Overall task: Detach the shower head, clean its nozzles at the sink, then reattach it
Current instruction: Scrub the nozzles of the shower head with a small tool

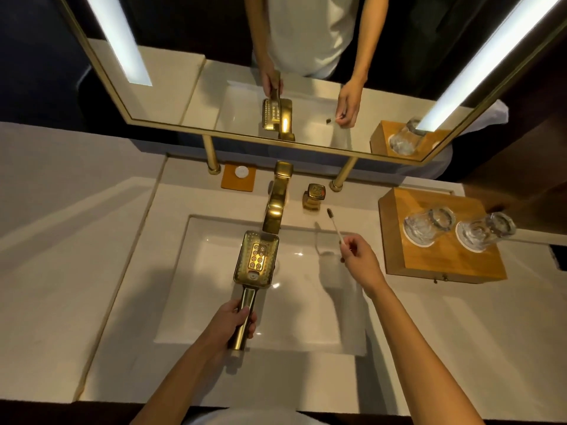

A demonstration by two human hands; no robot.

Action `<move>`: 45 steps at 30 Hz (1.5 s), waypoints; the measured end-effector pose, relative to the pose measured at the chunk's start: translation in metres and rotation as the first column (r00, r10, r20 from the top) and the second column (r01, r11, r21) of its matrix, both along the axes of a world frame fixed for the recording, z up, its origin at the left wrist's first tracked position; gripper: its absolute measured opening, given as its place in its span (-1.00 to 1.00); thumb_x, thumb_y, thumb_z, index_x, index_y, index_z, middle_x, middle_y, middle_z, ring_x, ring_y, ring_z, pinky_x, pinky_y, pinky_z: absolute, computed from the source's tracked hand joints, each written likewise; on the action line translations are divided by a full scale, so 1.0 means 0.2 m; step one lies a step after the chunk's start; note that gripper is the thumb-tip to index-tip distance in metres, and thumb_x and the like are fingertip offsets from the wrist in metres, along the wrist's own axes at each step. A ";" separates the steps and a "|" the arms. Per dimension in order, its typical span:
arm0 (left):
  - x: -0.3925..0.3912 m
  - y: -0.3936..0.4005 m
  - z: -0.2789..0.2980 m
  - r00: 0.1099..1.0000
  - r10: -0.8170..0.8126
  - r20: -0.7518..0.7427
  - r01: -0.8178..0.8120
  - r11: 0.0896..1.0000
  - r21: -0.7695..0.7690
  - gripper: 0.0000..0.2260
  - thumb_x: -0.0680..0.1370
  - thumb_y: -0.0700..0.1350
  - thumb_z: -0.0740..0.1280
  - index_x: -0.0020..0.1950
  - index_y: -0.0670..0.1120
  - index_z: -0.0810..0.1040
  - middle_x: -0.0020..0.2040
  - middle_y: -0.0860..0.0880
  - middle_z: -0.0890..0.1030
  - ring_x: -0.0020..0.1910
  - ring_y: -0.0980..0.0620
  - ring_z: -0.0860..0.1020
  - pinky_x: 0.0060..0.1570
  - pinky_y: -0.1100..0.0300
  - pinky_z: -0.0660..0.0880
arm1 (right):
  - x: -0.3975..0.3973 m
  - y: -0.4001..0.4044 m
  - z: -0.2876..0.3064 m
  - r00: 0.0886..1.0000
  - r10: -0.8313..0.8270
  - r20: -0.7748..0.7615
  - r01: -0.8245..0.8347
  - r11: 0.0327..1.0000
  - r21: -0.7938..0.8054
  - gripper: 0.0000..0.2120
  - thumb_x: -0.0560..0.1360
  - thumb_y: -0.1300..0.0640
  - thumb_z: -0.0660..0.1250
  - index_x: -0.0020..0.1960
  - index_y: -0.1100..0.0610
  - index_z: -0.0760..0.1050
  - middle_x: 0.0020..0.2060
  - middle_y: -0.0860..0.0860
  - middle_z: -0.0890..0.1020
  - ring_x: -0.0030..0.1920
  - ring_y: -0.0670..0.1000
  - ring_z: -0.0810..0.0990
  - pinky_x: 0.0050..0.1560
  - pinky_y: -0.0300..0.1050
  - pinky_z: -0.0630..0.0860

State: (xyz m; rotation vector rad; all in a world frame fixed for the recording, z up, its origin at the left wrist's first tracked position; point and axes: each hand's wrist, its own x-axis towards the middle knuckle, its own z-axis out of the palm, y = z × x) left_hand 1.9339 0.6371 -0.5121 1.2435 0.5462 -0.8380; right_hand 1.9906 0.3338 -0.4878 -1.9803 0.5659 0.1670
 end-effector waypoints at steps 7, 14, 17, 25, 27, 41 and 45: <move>-0.01 0.07 -0.02 0.998 0.045 -0.040 -0.045 0.999 -0.018 -0.83 0.64 -0.31 0.15 0.18 -0.25 0.46 -0.15 -0.26 0.60 -0.27 -0.13 0.60 -0.25 0.02 0.57 | -0.04 0.24 0.09 0.921 0.378 0.093 -0.385 0.920 0.070 -0.89 0.63 0.13 0.25 0.13 -0.02 0.48 -0.22 0.06 0.68 -0.25 0.11 0.63 -0.19 -0.08 0.56; -0.02 0.11 0.00 1.000 -0.025 0.000 0.025 1.000 0.019 -0.85 0.64 -0.31 0.15 0.16 -0.24 0.46 -0.15 -0.22 0.61 -0.36 -0.04 0.54 -0.37 0.11 0.51 | -0.07 0.37 -0.05 0.866 0.495 -0.073 -0.500 0.863 -0.077 -0.72 0.65 -0.04 0.17 0.01 -0.04 0.65 -0.37 -0.06 0.58 -0.37 -0.16 0.45 -0.28 -0.25 0.36; -0.03 0.12 -0.01 0.999 -0.042 -0.001 0.042 0.999 0.031 -0.88 0.64 -0.31 0.15 0.12 -0.22 0.44 -0.21 -0.18 0.58 -0.41 -0.01 0.51 -0.42 0.13 0.48 | -0.01 0.39 -0.09 0.877 0.462 -0.131 -0.479 0.862 -0.165 -0.71 0.64 -0.02 0.20 -0.04 0.03 0.68 -0.43 -0.09 0.50 -0.41 -0.12 0.40 -0.33 -0.21 0.31; -0.02 0.09 -0.02 0.994 -0.112 0.019 0.108 0.985 0.131 -0.87 0.67 -0.16 0.12 0.03 -0.14 0.44 -0.26 -0.10 0.51 -0.46 0.07 0.44 -0.46 0.18 0.42 | 0.01 0.44 -0.17 0.832 0.479 -0.279 -0.555 0.734 -0.392 -0.67 0.66 -0.08 0.07 -0.19 0.01 0.41 -0.31 -0.01 0.60 -0.22 0.12 0.55 -0.24 0.02 0.48; -0.01 0.09 -0.02 0.991 -0.128 0.047 0.120 0.980 0.156 -0.85 0.67 -0.15 0.12 0.02 -0.16 0.44 -0.26 -0.10 0.51 -0.46 0.06 0.43 -0.46 0.16 0.42 | -0.05 0.48 -0.18 0.821 0.507 -0.263 -0.570 0.693 -0.442 -0.67 0.67 -0.12 0.03 -0.19 -0.03 0.39 -0.31 -0.04 0.55 -0.23 0.11 0.53 -0.31 -0.04 0.38; -0.10 0.10 -0.01 0.978 -0.138 0.155 0.123 0.987 0.106 -0.85 0.66 -0.13 0.17 -0.02 -0.18 0.45 -0.31 -0.07 0.53 -0.47 0.04 0.44 -0.48 0.18 0.40 | -0.01 0.46 -0.11 0.875 0.427 -0.229 -0.482 0.718 -0.503 -0.60 0.65 -0.19 0.04 -0.02 -0.01 0.58 -0.27 -0.02 0.62 -0.19 0.07 0.57 -0.28 -0.09 0.42; -0.08 0.09 -0.02 0.983 -0.114 0.144 0.099 0.989 0.109 -0.84 0.66 -0.12 0.17 0.00 -0.19 0.46 -0.31 -0.07 0.53 -0.47 0.04 0.44 -0.48 0.18 0.40 | -0.16 0.59 -0.11 0.770 0.589 -0.246 -0.616 0.585 -0.527 -0.58 0.65 -0.21 0.00 0.00 -0.05 0.57 -0.26 -0.05 0.63 -0.22 0.04 0.59 -0.30 -0.11 0.39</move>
